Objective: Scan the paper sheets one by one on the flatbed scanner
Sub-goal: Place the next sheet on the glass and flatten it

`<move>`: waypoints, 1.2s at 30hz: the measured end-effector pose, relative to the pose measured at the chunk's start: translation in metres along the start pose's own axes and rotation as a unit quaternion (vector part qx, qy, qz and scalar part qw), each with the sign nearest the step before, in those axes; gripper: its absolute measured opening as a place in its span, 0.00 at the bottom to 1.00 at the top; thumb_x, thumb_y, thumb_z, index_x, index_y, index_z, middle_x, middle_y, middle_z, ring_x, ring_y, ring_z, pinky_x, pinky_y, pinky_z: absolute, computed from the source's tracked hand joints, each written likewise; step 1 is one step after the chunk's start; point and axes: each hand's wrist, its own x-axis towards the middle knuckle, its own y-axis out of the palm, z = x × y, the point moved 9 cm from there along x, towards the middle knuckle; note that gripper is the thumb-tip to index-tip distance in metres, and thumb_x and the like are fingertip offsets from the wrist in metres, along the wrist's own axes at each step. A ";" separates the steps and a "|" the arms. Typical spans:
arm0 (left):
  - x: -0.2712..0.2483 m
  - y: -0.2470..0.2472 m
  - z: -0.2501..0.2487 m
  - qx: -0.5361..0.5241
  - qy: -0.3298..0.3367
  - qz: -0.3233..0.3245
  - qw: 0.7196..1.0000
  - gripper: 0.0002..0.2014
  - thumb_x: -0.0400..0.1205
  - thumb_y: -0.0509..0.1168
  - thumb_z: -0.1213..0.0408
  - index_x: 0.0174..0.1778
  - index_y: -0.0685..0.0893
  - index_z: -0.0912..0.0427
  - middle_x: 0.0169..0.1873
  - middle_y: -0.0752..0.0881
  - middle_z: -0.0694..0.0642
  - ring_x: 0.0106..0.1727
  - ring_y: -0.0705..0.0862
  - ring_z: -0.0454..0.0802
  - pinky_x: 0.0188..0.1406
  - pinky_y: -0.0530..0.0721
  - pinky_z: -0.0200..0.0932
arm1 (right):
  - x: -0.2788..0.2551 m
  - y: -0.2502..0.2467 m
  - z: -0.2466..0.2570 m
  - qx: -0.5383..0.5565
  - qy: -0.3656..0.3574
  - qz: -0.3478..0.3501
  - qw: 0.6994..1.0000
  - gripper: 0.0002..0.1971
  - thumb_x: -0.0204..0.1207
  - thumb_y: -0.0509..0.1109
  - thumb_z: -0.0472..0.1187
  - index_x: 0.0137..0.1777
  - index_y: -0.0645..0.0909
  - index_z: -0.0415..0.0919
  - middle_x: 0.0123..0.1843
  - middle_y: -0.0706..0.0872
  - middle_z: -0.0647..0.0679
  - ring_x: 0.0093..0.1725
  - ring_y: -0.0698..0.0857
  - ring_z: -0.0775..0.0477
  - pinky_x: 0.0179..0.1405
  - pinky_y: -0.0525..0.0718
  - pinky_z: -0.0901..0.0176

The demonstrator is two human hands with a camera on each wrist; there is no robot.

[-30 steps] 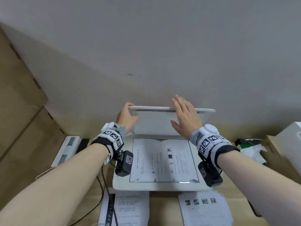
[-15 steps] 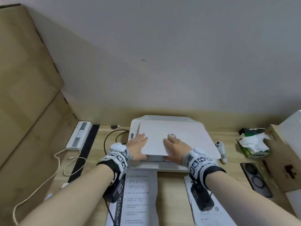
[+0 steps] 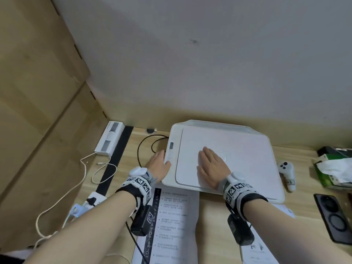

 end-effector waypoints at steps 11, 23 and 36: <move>0.032 0.045 0.030 -0.394 -0.165 -0.049 0.903 0.12 0.88 0.57 0.57 0.64 0.80 0.49 0.50 0.84 0.53 0.50 0.80 0.52 0.47 0.76 0.42 | 0.014 0.020 0.002 0.020 0.007 -0.056 0.998 0.33 0.86 0.47 0.53 0.88 0.50 0.39 0.89 0.51 0.39 0.88 0.50 0.39 0.86 0.52 0.43; 0.039 0.052 0.037 -0.469 -0.180 -0.063 0.862 0.12 0.87 0.58 0.69 0.63 0.82 0.58 0.47 0.83 0.59 0.45 0.78 0.54 0.38 0.74 0.42 | 0.014 0.018 0.001 0.036 0.011 -0.070 0.997 0.33 0.85 0.49 0.53 0.88 0.51 0.40 0.89 0.52 0.41 0.88 0.49 0.42 0.86 0.50 0.46; 0.029 -0.017 -0.028 -0.272 -0.053 -0.076 0.958 0.41 0.78 0.67 0.53 0.86 0.54 0.44 0.77 0.67 0.45 0.78 0.68 0.49 0.77 0.65 0.49 | -0.030 -0.018 -0.024 0.019 -0.007 -0.035 0.999 0.25 0.80 0.61 0.46 0.76 0.72 0.38 0.77 0.73 0.41 0.74 0.74 0.34 0.71 0.76 0.45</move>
